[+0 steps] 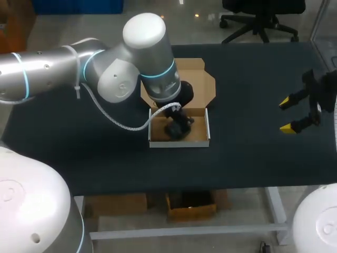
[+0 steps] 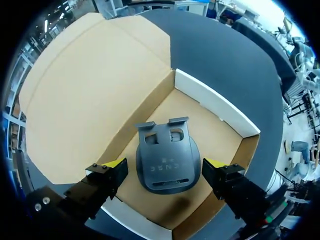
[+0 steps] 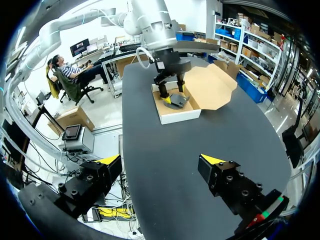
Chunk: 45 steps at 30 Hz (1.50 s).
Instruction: Assemble the packaging by folding the flat box into shape, placing the metal phone stand inside, and closing the box properly
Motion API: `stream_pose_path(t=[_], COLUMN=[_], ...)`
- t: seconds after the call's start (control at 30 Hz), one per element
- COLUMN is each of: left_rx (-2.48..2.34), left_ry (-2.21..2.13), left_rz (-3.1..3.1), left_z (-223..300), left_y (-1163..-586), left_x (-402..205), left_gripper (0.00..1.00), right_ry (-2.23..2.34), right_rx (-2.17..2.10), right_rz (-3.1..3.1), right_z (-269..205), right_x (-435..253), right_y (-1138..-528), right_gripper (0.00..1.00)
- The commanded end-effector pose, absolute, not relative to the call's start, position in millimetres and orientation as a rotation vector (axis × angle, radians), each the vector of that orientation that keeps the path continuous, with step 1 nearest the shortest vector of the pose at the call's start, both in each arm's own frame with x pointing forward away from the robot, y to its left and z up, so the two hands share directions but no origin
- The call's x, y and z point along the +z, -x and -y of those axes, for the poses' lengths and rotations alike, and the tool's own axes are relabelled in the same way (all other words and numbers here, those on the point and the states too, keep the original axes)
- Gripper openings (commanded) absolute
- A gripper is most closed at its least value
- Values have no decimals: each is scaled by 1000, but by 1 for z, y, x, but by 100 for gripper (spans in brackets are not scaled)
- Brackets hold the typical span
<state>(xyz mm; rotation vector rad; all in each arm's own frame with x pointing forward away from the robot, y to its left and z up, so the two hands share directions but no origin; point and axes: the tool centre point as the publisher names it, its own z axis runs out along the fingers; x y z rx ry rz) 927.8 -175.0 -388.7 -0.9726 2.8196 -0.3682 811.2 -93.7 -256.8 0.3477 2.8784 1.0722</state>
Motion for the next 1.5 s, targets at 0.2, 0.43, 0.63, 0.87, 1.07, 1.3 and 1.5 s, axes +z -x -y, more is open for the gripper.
stream_pose_path(t=[0.2,0.43,0.63,0.87,1.07,1.3,1.5], left_rx=[-288,-221,-221,-221,-221,-221,-221], left_ry=[1078,1184,1184,1184,1184,1184,1184], left_rz=[-2783,-2738,-2738,-2738,-2738,-2738,-2738], left_z=[175,178,178,178,178,178,178], left_y=[-910,-905,-905,-905,-905,-905,-905], left_x=[-367,-362,-362,-362,-362,-362,-362], left_gripper=[100,100,100,100,100,100,100], right_ry=[-347,-347,-347,-347,-347,-347,-347], right_rx=[1073,1073,1073,1073,1073,1073,1073], right_rz=[-2880,-2880,-2880,-2880,-2880,-2880,-2880], right_z=[94,94,94,94,94,94,94], right_x=[-256,-256,-256,-256,-256,-256,-256], right_y=[-811,-811,-811,-811,-811,-811,-811], right_gripper=[100,100,100,100,100,100,100])
